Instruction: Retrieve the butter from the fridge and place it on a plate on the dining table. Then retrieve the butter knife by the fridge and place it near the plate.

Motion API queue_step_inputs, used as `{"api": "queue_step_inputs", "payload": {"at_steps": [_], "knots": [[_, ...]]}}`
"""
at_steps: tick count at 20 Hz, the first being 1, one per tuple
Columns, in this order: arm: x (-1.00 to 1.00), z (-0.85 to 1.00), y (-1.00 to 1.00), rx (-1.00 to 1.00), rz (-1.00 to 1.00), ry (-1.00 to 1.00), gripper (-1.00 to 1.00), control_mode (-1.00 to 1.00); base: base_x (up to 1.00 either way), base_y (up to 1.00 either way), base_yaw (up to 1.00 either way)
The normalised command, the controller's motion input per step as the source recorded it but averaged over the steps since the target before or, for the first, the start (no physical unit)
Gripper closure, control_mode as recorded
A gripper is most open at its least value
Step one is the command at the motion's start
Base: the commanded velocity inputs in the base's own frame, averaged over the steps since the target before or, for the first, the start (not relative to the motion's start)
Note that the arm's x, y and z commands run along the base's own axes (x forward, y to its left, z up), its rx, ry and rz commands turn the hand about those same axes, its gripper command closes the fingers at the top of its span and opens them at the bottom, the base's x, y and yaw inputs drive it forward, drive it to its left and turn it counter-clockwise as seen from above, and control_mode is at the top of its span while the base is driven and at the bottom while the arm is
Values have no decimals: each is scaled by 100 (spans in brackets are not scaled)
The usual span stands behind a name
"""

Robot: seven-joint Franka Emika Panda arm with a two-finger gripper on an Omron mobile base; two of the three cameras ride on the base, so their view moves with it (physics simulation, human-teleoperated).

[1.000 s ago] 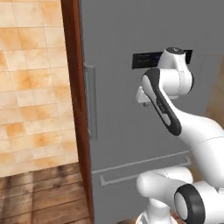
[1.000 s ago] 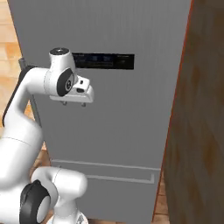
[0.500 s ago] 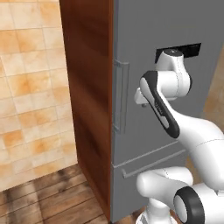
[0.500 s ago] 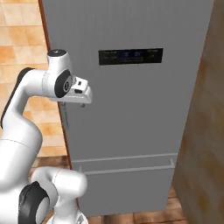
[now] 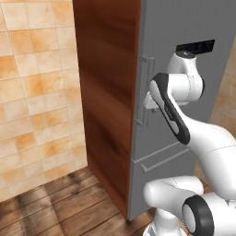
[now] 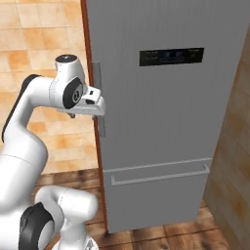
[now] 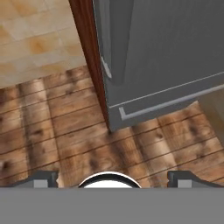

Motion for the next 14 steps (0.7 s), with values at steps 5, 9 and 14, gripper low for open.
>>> {"api": "queue_step_inputs", "payload": {"at_steps": [5, 9, 14], "knots": [[9, -4, -3, 2, 0, -33, -100, -100, 0, 0, 0], [49, -2, -14, 7, 4, -27, -100, -100, 0, 0, 0], [68, 0, -4, 5, 6, -7, -100, -100, 0, 0, 0]]}}
